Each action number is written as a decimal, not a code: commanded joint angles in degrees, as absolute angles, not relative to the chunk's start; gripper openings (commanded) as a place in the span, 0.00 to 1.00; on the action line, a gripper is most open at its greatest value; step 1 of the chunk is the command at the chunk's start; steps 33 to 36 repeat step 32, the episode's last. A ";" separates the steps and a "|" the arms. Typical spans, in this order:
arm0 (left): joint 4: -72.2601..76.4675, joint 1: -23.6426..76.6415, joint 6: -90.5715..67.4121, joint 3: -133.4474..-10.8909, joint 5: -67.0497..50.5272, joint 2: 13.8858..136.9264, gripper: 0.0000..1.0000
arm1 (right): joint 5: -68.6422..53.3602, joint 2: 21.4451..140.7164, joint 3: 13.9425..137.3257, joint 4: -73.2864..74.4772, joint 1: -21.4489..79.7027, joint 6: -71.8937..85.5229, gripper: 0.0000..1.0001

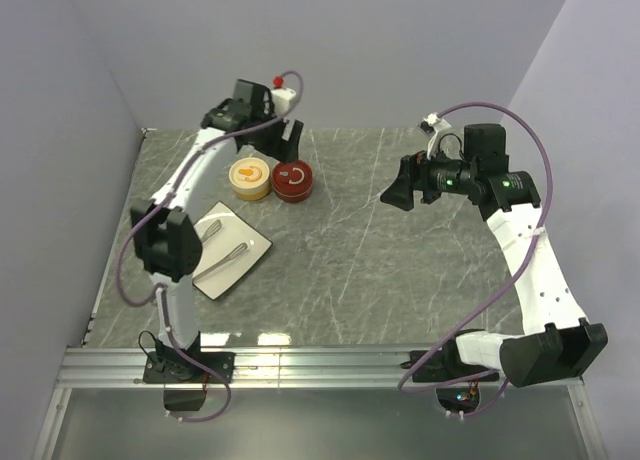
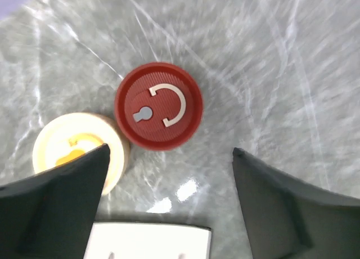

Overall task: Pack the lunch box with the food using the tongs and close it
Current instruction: Put the lid back on the lunch box

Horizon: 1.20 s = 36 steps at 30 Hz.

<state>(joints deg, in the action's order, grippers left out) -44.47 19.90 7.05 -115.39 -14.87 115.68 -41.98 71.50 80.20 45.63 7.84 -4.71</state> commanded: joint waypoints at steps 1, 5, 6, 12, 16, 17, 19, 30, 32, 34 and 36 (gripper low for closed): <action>-41.40 16.70 3.69 -112.16 -22.05 106.45 0.99 | -38.95 68.91 80.86 46.67 7.56 -7.20 0.95; -38.76 14.77 1.59 -105.39 -21.62 96.88 0.99 | -36.04 66.98 79.19 46.67 7.21 -7.65 0.97; -39.28 14.50 1.84 -103.73 -21.53 95.72 0.99 | -35.51 66.19 78.23 46.41 6.95 -7.73 0.97; -37.98 14.41 1.50 -91.08 -19.34 85.01 0.99 | -30.42 63.81 73.40 47.02 5.10 -8.26 0.99; -36.83 14.41 2.11 -80.79 -20.65 77.54 1.00 | -27.08 62.23 68.30 45.88 4.13 -8.09 0.99; -36.48 14.41 2.63 -76.77 -20.48 76.48 1.00 | -25.68 61.79 67.16 45.53 4.13 -8.09 0.99; -35.51 14.41 2.99 -72.88 -19.52 73.85 0.99 | -24.35 60.74 63.73 44.13 4.13 -7.91 0.99; -32.08 14.41 3.08 -59.33 -19.77 67.68 0.99 | -23.73 56.87 56.25 41.75 4.13 -8.53 0.99; -31.47 14.41 3.08 -59.32 -20.47 66.62 1.00 | -23.99 56.60 56.42 41.92 4.13 -8.53 0.99; -31.47 14.41 3.08 -59.32 -20.47 66.62 1.00 | -23.99 56.60 56.42 41.92 4.13 -8.53 0.99; -31.47 14.41 3.08 -59.32 -20.47 66.62 1.00 | -23.99 56.60 56.42 41.92 4.13 -8.53 0.99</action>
